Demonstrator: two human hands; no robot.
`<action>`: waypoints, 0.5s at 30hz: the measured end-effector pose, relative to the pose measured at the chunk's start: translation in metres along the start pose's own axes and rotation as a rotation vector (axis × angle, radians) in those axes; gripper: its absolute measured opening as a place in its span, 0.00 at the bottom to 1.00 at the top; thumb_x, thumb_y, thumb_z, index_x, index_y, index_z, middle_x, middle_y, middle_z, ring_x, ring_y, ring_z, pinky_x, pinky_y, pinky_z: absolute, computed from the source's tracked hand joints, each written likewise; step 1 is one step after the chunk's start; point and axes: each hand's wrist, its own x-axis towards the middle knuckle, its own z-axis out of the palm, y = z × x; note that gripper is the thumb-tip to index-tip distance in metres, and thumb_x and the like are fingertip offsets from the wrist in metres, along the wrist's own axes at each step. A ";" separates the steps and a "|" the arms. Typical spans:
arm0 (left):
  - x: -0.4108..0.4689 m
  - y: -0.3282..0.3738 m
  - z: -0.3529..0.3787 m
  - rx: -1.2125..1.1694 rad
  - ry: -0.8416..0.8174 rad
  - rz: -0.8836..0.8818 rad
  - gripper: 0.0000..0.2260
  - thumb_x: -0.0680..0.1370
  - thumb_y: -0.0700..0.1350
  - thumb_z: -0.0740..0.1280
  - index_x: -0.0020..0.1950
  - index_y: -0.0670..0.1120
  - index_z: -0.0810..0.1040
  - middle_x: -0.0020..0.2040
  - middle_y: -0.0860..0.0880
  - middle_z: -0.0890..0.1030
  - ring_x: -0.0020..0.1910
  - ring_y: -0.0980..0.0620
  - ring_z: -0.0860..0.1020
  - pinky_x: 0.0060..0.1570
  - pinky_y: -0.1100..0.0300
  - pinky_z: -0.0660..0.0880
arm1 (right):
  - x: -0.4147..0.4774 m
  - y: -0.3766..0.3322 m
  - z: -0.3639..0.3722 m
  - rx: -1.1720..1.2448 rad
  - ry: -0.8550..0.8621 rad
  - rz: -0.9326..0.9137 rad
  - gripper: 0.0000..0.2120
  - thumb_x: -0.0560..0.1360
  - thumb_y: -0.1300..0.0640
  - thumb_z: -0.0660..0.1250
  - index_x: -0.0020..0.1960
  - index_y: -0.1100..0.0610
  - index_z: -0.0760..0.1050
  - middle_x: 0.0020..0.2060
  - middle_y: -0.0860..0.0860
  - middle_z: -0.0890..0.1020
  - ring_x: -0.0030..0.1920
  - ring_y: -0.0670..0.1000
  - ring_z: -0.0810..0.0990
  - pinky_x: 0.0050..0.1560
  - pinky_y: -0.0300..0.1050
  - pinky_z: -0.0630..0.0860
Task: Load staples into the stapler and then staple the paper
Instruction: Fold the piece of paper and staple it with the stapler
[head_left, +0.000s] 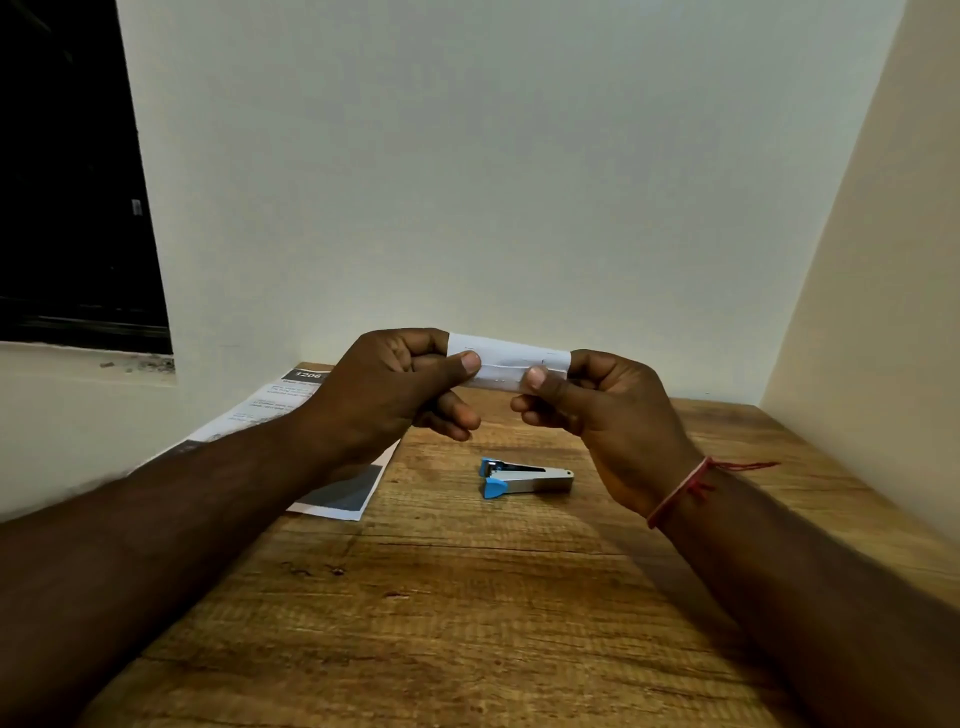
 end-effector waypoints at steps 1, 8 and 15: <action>0.000 0.000 0.001 0.002 0.003 0.008 0.15 0.84 0.42 0.73 0.59 0.29 0.81 0.35 0.39 0.83 0.31 0.49 0.86 0.35 0.55 0.86 | 0.000 -0.001 0.000 0.025 0.003 0.017 0.10 0.78 0.63 0.76 0.58 0.65 0.86 0.49 0.66 0.89 0.48 0.60 0.91 0.51 0.50 0.88; 0.001 -0.004 0.002 -0.054 0.013 0.013 0.19 0.78 0.48 0.76 0.60 0.33 0.84 0.41 0.34 0.78 0.27 0.51 0.81 0.47 0.43 0.88 | 0.002 -0.002 -0.001 0.116 -0.023 0.063 0.14 0.77 0.60 0.77 0.59 0.69 0.84 0.46 0.63 0.87 0.45 0.59 0.90 0.46 0.46 0.87; -0.001 -0.006 0.004 -0.190 -0.039 -0.071 0.12 0.80 0.45 0.75 0.59 0.39 0.85 0.56 0.34 0.90 0.58 0.36 0.91 0.56 0.48 0.89 | 0.002 0.003 -0.002 0.208 -0.040 0.075 0.13 0.81 0.59 0.74 0.58 0.69 0.85 0.52 0.66 0.89 0.49 0.60 0.90 0.51 0.47 0.89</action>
